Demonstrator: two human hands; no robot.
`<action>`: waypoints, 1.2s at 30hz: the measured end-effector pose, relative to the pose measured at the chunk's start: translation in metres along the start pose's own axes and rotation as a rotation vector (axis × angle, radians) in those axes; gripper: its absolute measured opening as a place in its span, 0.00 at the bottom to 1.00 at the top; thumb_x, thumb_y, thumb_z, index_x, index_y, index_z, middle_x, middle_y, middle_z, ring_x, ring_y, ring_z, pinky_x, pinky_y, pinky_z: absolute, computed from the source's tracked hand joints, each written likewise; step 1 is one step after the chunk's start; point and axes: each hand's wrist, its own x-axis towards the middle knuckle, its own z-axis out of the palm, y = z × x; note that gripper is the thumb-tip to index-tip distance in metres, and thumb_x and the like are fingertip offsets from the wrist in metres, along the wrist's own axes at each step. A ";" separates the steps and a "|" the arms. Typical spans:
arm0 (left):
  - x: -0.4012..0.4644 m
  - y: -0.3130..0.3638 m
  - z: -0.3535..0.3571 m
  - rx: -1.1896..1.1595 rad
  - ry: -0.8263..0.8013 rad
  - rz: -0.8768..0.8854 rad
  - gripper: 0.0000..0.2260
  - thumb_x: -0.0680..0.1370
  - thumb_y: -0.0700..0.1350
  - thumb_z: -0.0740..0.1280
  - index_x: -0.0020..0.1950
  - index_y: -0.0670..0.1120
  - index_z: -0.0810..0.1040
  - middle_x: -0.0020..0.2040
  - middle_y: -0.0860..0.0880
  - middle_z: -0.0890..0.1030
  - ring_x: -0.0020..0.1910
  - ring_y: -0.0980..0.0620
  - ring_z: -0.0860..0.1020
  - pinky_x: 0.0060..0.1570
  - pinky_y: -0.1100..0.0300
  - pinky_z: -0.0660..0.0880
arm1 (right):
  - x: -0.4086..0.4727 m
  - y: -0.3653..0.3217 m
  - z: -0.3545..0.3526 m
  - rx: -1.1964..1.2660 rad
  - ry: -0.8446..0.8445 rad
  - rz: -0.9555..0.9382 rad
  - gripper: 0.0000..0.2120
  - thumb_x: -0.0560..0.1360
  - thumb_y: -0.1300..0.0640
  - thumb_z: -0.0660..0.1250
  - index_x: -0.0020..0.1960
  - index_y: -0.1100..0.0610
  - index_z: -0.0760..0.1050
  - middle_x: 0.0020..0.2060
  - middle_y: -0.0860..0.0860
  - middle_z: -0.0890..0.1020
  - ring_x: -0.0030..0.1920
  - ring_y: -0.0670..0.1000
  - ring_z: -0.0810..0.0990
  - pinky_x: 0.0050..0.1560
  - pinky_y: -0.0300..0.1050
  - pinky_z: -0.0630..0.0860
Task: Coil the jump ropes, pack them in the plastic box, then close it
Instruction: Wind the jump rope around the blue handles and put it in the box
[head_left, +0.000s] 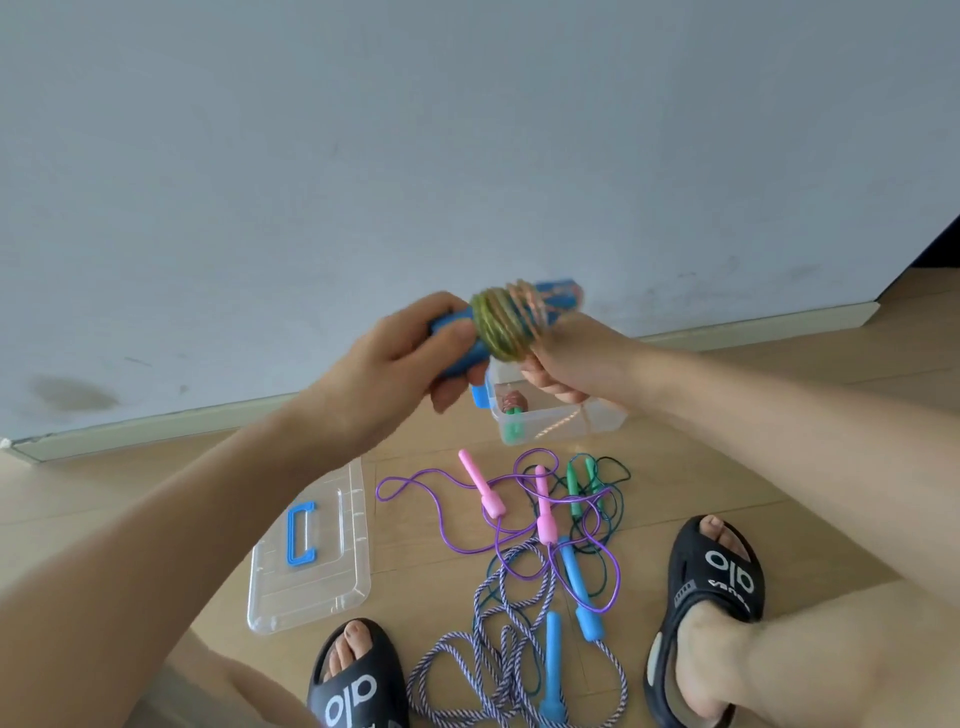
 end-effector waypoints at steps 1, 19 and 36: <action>0.004 -0.003 -0.004 -0.071 0.071 -0.035 0.10 0.84 0.43 0.58 0.51 0.36 0.72 0.37 0.47 0.77 0.30 0.49 0.67 0.34 0.60 0.68 | 0.000 0.000 0.003 0.007 0.039 0.024 0.20 0.80 0.55 0.53 0.29 0.53 0.63 0.20 0.47 0.64 0.21 0.47 0.58 0.22 0.36 0.56; 0.000 -0.012 -0.018 0.606 -0.156 -0.089 0.07 0.83 0.46 0.61 0.46 0.53 0.72 0.37 0.58 0.79 0.35 0.60 0.73 0.39 0.66 0.70 | 0.000 -0.034 -0.009 -0.601 0.186 -0.392 0.27 0.79 0.42 0.62 0.30 0.56 0.58 0.25 0.51 0.60 0.28 0.50 0.57 0.31 0.46 0.56; 0.007 -0.008 -0.012 -0.261 0.130 -0.135 0.09 0.85 0.41 0.55 0.50 0.40 0.72 0.36 0.46 0.75 0.29 0.52 0.65 0.32 0.62 0.66 | 0.009 -0.026 0.009 0.825 -0.057 0.126 0.15 0.80 0.61 0.58 0.36 0.53 0.64 0.25 0.46 0.64 0.23 0.43 0.56 0.22 0.35 0.53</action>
